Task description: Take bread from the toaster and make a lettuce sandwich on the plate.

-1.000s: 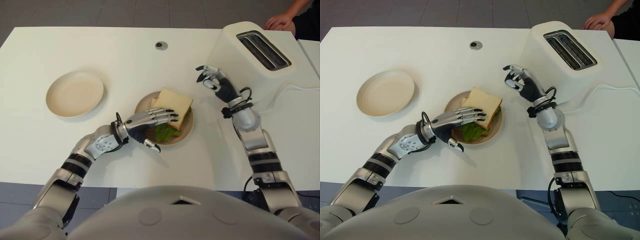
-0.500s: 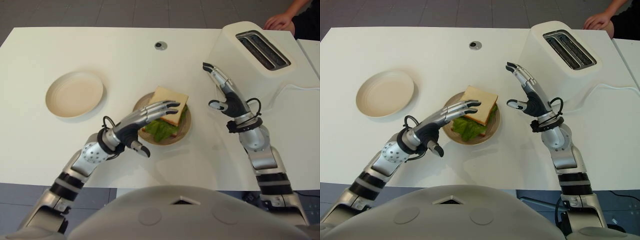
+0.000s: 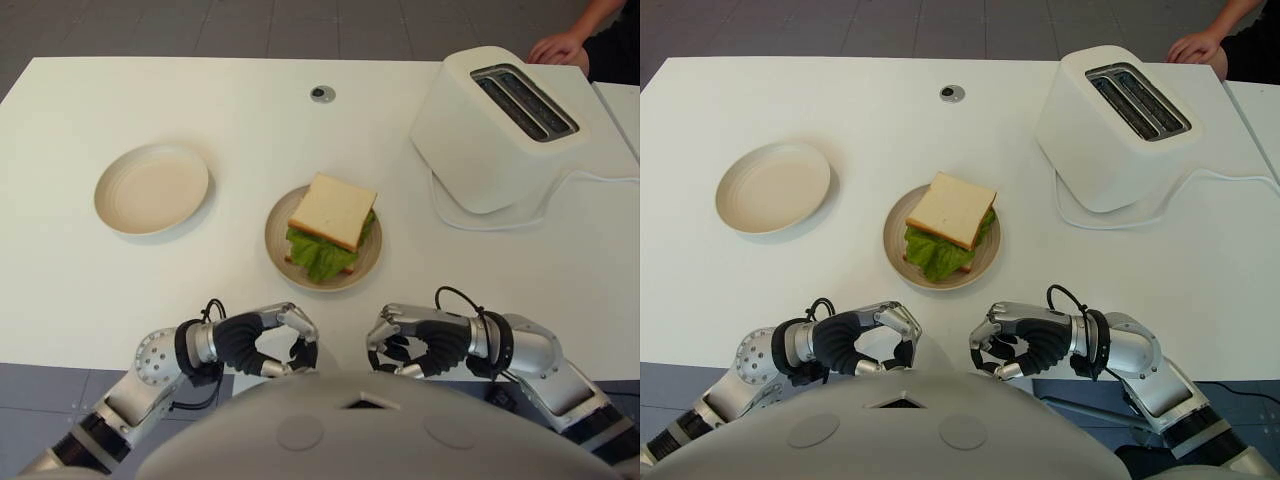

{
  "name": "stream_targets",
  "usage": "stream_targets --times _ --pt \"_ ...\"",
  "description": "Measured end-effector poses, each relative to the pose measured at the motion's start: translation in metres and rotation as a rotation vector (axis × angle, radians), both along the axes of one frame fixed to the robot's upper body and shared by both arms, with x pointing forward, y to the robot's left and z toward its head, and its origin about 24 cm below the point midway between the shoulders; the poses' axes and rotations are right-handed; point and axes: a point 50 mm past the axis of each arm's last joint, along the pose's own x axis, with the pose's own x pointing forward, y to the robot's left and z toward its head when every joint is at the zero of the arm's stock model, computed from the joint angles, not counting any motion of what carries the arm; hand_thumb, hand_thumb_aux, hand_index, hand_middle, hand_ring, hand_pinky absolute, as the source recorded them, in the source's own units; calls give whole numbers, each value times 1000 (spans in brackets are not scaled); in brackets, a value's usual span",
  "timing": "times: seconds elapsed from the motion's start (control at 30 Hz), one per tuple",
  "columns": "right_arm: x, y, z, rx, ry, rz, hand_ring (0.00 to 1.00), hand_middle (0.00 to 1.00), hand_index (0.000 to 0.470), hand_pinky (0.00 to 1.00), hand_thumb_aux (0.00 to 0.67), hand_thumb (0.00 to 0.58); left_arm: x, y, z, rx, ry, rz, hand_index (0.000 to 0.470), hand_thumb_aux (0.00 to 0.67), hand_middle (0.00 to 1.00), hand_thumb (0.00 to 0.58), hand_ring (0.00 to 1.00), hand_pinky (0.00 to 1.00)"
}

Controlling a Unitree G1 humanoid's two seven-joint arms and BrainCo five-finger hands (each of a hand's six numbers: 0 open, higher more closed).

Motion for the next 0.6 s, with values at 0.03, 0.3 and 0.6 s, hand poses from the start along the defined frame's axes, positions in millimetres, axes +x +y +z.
stream_targets --times 0.03,0.3,0.6 --pt "2 2 -5 -29 -8 -5 1000 1000 470 1000 670 580 4 -2 -15 85 3 32 470 670 1000 580 1000 1000" --pt "88 21 -20 -83 -291 -463 1000 1000 470 1000 670 580 85 -27 -22 265 -367 409 470 670 1000 580 1000 1000" --pt "123 8 -22 63 -348 -889 0 0 0 0 0 0 104 -20 -21 177 -379 576 0 0 0 0 0 0"
